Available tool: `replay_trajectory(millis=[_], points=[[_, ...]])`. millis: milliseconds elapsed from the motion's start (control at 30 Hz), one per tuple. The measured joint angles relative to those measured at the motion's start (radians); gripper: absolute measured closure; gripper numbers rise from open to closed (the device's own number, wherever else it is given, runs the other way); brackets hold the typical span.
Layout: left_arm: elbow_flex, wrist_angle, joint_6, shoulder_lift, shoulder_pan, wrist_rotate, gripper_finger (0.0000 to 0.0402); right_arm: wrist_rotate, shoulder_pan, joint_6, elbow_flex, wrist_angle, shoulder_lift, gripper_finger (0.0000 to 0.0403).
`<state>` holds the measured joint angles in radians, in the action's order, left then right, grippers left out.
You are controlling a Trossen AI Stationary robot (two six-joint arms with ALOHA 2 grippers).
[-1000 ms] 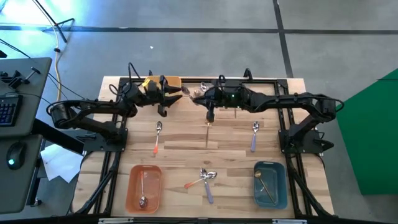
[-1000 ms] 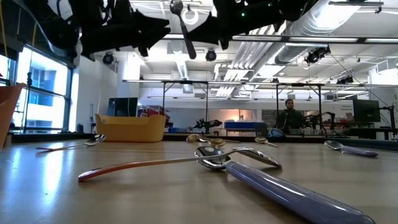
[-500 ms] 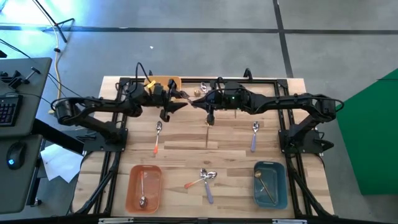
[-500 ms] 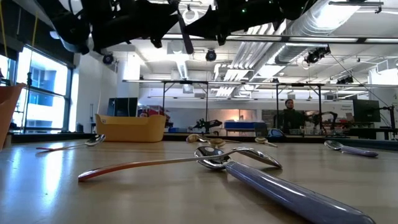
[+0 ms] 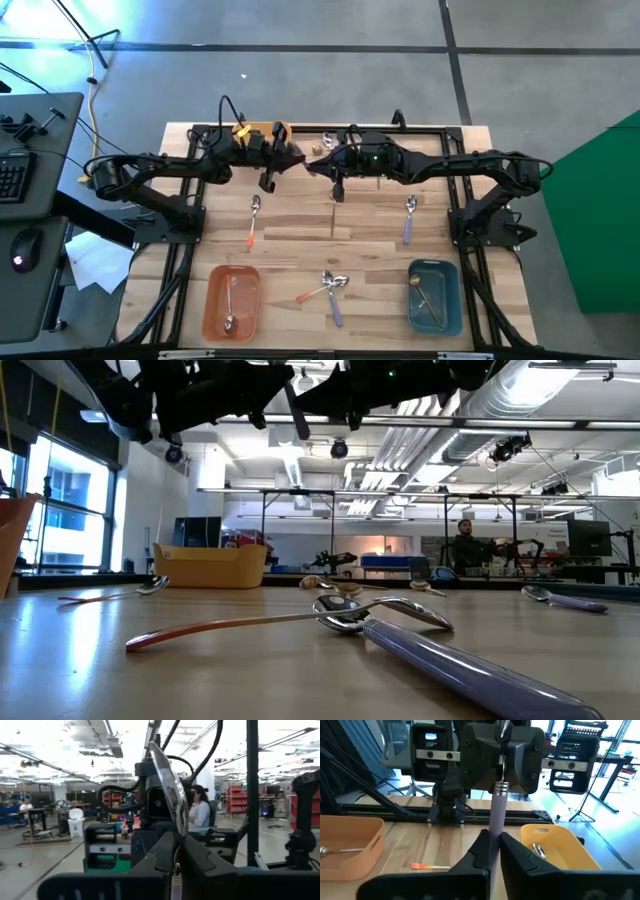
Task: Sort silverware by color (type)
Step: Put the purple spoon into the yellow bin
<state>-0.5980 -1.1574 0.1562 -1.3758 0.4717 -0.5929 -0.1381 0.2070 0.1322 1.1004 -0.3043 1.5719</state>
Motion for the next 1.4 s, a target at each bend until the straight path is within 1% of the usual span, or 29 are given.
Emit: replay_trajectory(millis=[100, 167, 200, 267, 300, 333, 400, 433, 533, 567, 600, 667, 767, 867, 1000, 1067, 1233, 1400], points=[[0.000, 0.047, 0.012, 0.028, 0.035, -0.004, 0.0396, 0.019, 0.002, 0.000, 0.001, -0.003, 0.000, 0.0374], [-0.001, 0.102, 0.015, 0.064, 0.065, -0.007, 0.0399, 0.022, 0.007, 0.002, 0.000, 0.023, -0.001, 0.0352], [-0.009, 0.155, 0.002, 0.088, 0.081, -0.010, 0.0399, 0.022, 0.012, -0.001, -0.001, 0.038, 0.000, 0.0340], [-0.036, 0.330, -0.056, 0.131, 0.113, -0.005, 0.0400, 0.027, 0.024, -0.022, -0.002, 0.071, -0.003, 0.0314], [-0.052, 0.454, -0.098, 0.154, 0.128, 0.006, 0.0400, 0.035, 0.029, -0.033, -0.002, 0.086, -0.007, 0.0303], [-0.073, 0.575, -0.146, 0.173, 0.138, 0.040, 0.0400, 0.046, 0.031, -0.045, -0.002, 0.105, -0.010, 0.0293], [-0.129, 0.804, -0.257, 0.212, 0.147, 0.151, 0.0400, 0.080, 0.030, -0.045, -0.002, 0.162, -0.014, 0.0279], [-0.158, 0.913, -0.316, 0.226, 0.150, 0.235, 0.0400, 0.102, 0.029, -0.038, -0.002, 0.183, -0.014, 0.0276], [-0.231, 1.186, -0.444, 0.234, 0.151, 0.562, 0.0401, 0.148, 0.021, -0.022, -0.002, 0.229, -0.014, 0.0277], [-0.252, 1.254, -0.469, 0.227, 0.152, 0.661, 0.0401, 0.153, 0.020, -0.022, -0.002, 0.240, -0.014, 0.0280], [-0.273, 1.314, -0.484, 0.216, 0.158, 0.739, 0.0401, 0.157, 0.017, -0.026, -0.002, 0.246, -0.014, 0.0283], [-0.313, 1.420, -0.491, 0.182, 0.177, 0.834, 0.0401, 0.159, 0.010, -0.045, -0.002, 0.248, -0.014, 0.0290], [-0.341, 1.536, -0.497, 0.098, 0.219, 0.918, 0.0401, 0.159, -0.012, -0.054, -0.002, 0.248, -0.014, 0.0299], [-0.361, 1.577, -0.535, -0.004, 0.265, 0.939, 0.0401, 0.158, -0.038, -0.055, -0.002, 0.250, -0.014, 0.0307], [-0.389, 1.622, -0.566, -0.130, 0.307, 0.897, 0.0401, 0.156, -0.066, -0.054, -0.002, 0.277, -0.015, 0.0313], [-0.408, 1.633, -0.579, -0.179, 0.317, 0.893, 0.0401, 0.156, -0.076, -0.057, -0.002, 0.279, -0.015, 0.0313], [-0.453, 1.674, -0.612, -0.261, 0.321, 0.886, 0.0401, 0.156, -0.091, -0.057, -0.002, 0.281, -0.015, 0.0314], [-0.466, 1.696, -0.592, -0.295, 0.321, 0.834, 0.0387, 0.157, -0.090, -0.083, -0.002, 0.286, -0.015, 0.0314]])
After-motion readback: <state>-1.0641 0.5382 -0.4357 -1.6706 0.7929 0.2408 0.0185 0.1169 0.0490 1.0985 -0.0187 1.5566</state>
